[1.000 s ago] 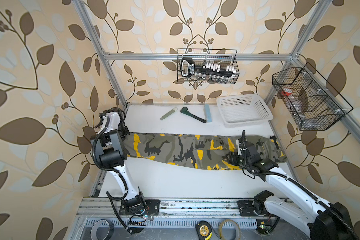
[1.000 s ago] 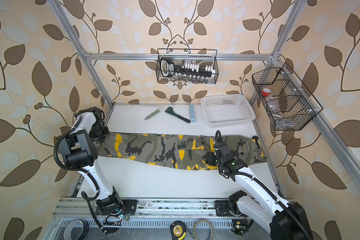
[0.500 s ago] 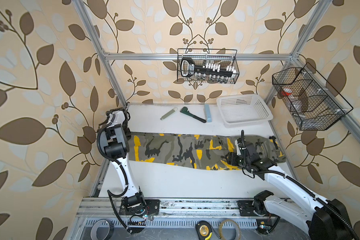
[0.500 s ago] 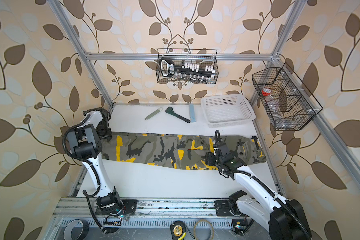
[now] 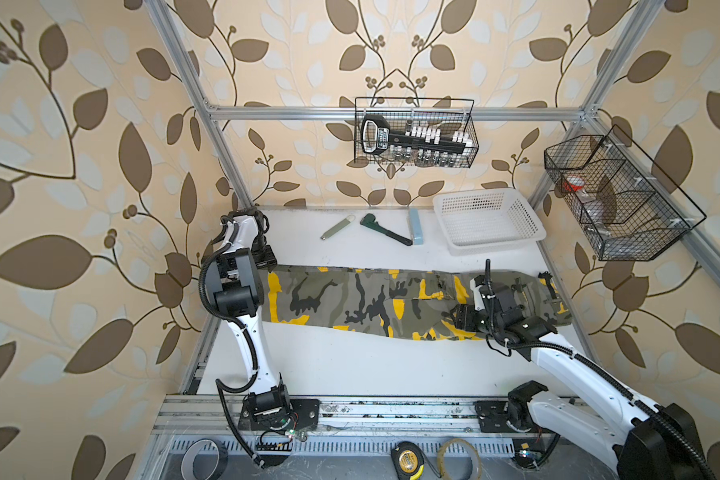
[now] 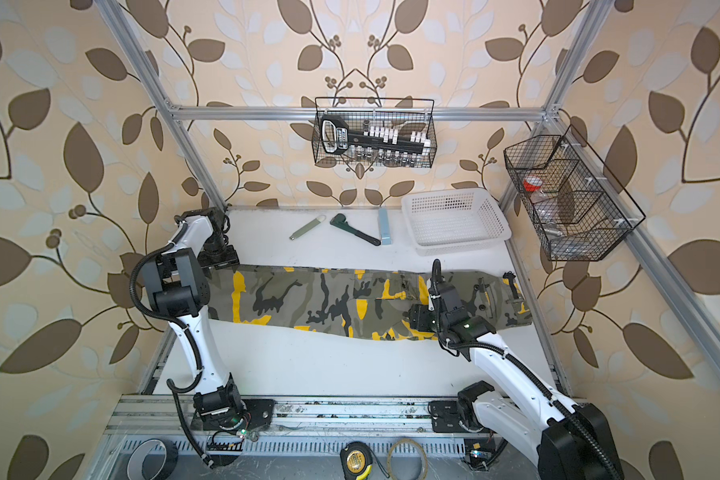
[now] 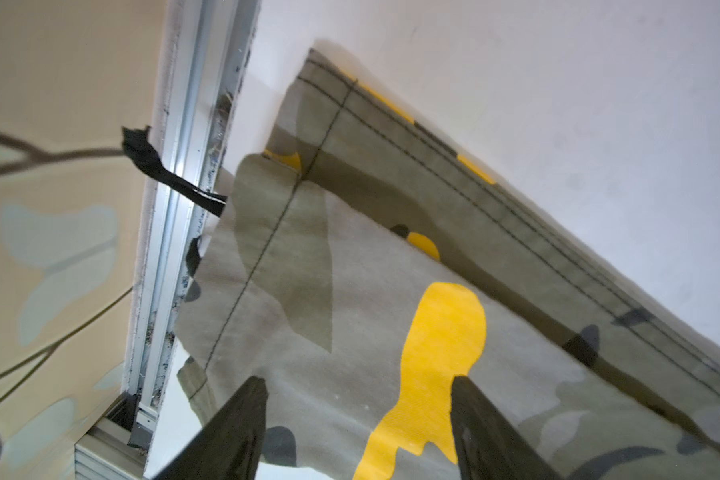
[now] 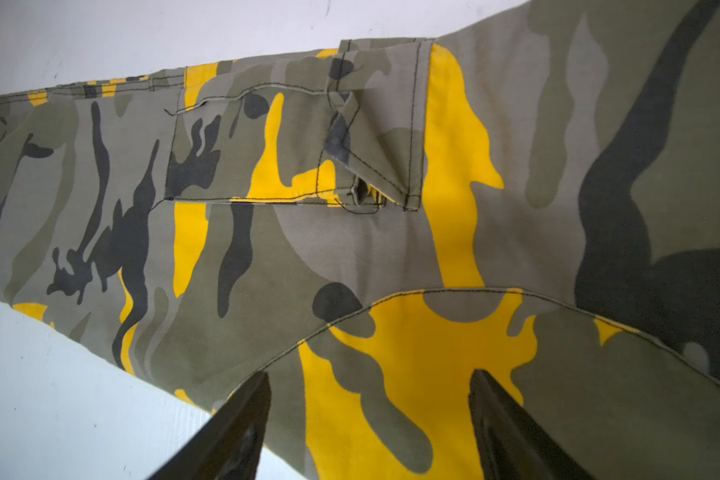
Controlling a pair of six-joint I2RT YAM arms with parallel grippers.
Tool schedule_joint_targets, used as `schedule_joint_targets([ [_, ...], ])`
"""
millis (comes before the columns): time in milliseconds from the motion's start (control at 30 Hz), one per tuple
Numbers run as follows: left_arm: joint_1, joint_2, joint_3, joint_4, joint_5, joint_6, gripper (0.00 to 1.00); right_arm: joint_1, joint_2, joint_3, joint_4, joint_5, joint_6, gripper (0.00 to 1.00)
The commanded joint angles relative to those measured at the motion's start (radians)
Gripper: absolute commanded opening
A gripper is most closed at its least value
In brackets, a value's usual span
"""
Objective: Fold and stack the trousers
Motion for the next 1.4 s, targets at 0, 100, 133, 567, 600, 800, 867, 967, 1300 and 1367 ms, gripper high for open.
schedule_joint_targets([
  [0,0.010,-0.106,-0.097,-0.003,0.039,0.031,0.76,-0.007,0.051,0.015,0.055,-0.032,-0.018,0.78],
  [100,0.050,-0.150,-0.154,0.029,0.087,0.047,0.79,-0.009,0.146,0.018,0.139,-0.054,0.022,0.78],
  [133,0.063,-0.162,-0.161,0.044,0.097,0.054,0.81,-0.009,0.179,0.019,0.166,-0.058,0.034,0.78],
  [567,0.153,-0.154,-0.189,0.154,0.121,0.172,0.85,-0.103,0.615,0.209,0.176,0.007,-0.024,0.78],
  [600,0.153,-0.153,-0.192,0.163,0.118,0.180,0.85,-0.114,0.627,0.225,0.153,-0.012,-0.035,0.78],
  [800,0.156,-0.083,-0.143,0.156,0.088,0.208,0.84,-0.141,0.592,0.226,0.110,-0.014,-0.079,0.78],
  [867,0.157,-0.050,-0.113,0.145,0.069,0.220,0.83,-0.161,0.566,0.222,0.095,-0.030,-0.090,0.78],
  [967,0.159,-0.016,-0.084,0.141,0.064,0.231,0.82,-0.178,0.510,0.216,0.070,-0.044,-0.121,0.78],
  [1300,0.187,0.028,-0.085,0.158,-0.047,0.233,0.81,-0.253,0.454,0.178,0.050,-0.079,-0.121,0.79],
  [1367,0.187,0.027,-0.092,0.164,-0.033,0.232,0.81,-0.291,0.497,0.181,0.045,-0.092,-0.092,0.78],
])
